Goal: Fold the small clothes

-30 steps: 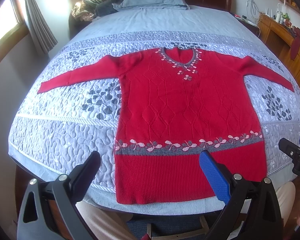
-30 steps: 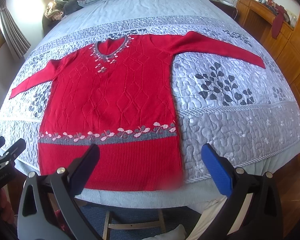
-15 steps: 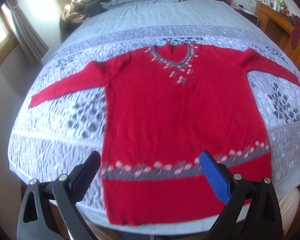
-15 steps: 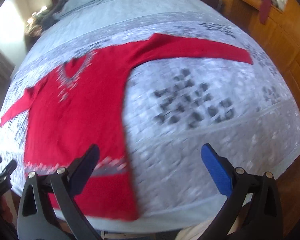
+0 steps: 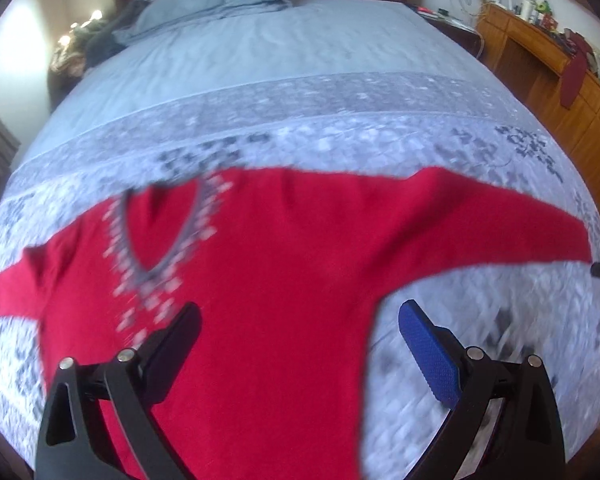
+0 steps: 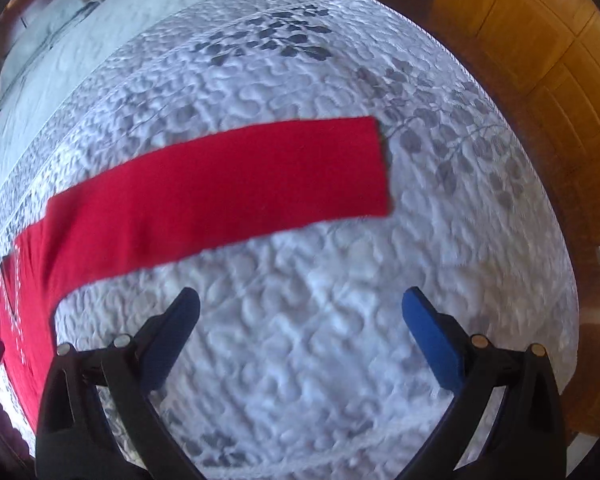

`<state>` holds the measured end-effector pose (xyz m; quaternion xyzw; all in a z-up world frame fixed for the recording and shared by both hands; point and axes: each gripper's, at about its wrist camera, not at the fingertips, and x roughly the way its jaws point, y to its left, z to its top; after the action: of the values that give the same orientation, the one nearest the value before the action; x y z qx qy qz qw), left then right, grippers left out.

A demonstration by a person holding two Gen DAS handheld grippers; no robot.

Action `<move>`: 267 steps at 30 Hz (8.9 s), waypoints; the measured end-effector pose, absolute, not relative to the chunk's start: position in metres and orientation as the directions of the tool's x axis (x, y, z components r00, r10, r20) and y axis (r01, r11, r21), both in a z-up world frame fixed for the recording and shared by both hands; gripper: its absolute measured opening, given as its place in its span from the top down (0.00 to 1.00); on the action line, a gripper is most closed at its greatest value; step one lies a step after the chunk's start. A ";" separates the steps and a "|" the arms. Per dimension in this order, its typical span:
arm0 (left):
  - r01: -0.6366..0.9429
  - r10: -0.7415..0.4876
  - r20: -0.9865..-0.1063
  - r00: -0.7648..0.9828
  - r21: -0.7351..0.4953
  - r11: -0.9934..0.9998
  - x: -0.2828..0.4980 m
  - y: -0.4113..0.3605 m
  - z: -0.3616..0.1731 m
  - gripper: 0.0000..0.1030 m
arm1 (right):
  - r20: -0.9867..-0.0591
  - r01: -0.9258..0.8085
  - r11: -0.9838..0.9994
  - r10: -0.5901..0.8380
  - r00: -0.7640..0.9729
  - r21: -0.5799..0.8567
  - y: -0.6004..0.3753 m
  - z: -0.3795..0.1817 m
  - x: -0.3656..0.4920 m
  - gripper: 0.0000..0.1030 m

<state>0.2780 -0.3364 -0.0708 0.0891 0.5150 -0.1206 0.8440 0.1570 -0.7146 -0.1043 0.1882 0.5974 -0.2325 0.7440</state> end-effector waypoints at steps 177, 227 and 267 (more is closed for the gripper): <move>0.061 -0.103 -0.912 0.397 -0.086 0.994 0.377 -0.031 -0.189 0.57 | -0.965 0.194 0.959 0.167 0.200 0.207 -0.414 -0.172 0.311 0.79; -0.404 0.103 -0.773 0.626 -0.208 0.891 0.396 0.351 -0.080 0.93 | -0.961 -0.084 0.980 0.195 0.197 0.181 -0.255 -0.146 0.260 0.72; 0.020 -0.106 -0.903 0.416 -0.108 0.994 0.369 0.067 -0.114 0.42 | -0.914 -0.083 0.937 0.349 0.206 0.339 -0.243 -0.119 0.320 0.63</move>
<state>0.3690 0.0672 -0.1138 -0.0400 0.5389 -0.0374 0.8406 0.3203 -0.2430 -0.1185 0.1081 0.6144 0.1404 0.7688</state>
